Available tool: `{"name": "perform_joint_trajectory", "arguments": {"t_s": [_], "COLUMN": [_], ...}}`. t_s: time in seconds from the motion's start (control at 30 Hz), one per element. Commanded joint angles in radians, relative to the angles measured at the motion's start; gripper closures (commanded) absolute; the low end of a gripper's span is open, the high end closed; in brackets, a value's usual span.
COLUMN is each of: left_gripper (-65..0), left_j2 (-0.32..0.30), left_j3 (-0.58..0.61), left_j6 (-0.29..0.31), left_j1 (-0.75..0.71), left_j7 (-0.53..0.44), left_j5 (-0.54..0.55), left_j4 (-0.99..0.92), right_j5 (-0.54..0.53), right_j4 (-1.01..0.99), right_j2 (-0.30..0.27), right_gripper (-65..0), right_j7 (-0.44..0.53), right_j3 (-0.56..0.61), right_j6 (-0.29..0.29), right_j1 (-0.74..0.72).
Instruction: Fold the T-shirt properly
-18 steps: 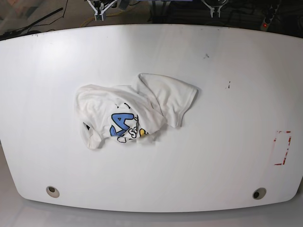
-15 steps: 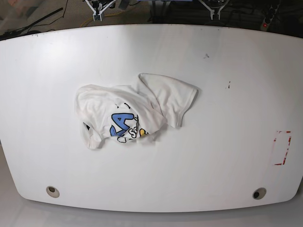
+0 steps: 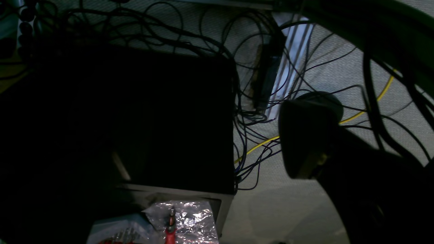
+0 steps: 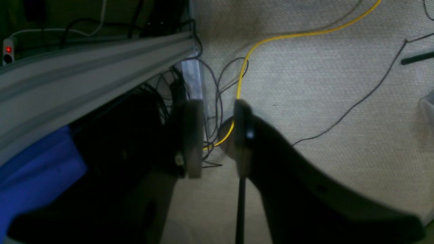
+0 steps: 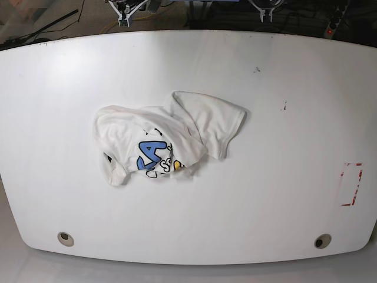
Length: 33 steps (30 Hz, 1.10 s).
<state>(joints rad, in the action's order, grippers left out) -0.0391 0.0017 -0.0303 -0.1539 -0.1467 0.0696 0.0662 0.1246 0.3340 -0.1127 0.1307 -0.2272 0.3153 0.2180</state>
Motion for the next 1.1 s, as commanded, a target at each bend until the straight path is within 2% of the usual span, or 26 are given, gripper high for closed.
{"name": "perform_joint_trajectory", "arguments": {"t_s": [0.0, 0.2, 0.4, 0.67, 1.07], "left_gripper": [-53.9, -53.9, -53.7, -53.7, -53.7], "left_j2": [-0.003, -0.003, -0.005, -0.015, -0.08], "left_j3": [-0.001, -0.001, 0.001, 0.001, -0.002], "left_j6": [-0.006, -0.006, -0.006, -0.006, -0.006], "left_j1": [-0.042, -0.174, -0.26, -0.447, -0.726], "left_j7": [-0.001, 0.0, 0.003, 0.003, 0.003], "left_j5": [0.003, 0.0, -0.003, -0.003, 0.0], "left_j4": [0.057, 0.298, 0.409, 0.643, 1.021], "right_j5": [-0.007, -0.016, -0.018, -0.018, -0.019], "right_j4": [0.037, 0.167, 0.253, 0.443, 0.828], "right_j2": [-0.008, -0.006, -0.006, 0.005, 0.049], "right_gripper": [-13.8, -13.8, -13.8, -13.8, -13.8], "right_j7": [0.024, 0.027, 0.027, 0.027, 0.022], "right_j3": [-0.001, -0.001, -0.002, -0.002, -0.008], "right_j6": [0.006, 0.005, 0.005, 0.009, 0.009], "right_j1": [0.033, 0.114, 0.191, 0.347, 0.625]}}
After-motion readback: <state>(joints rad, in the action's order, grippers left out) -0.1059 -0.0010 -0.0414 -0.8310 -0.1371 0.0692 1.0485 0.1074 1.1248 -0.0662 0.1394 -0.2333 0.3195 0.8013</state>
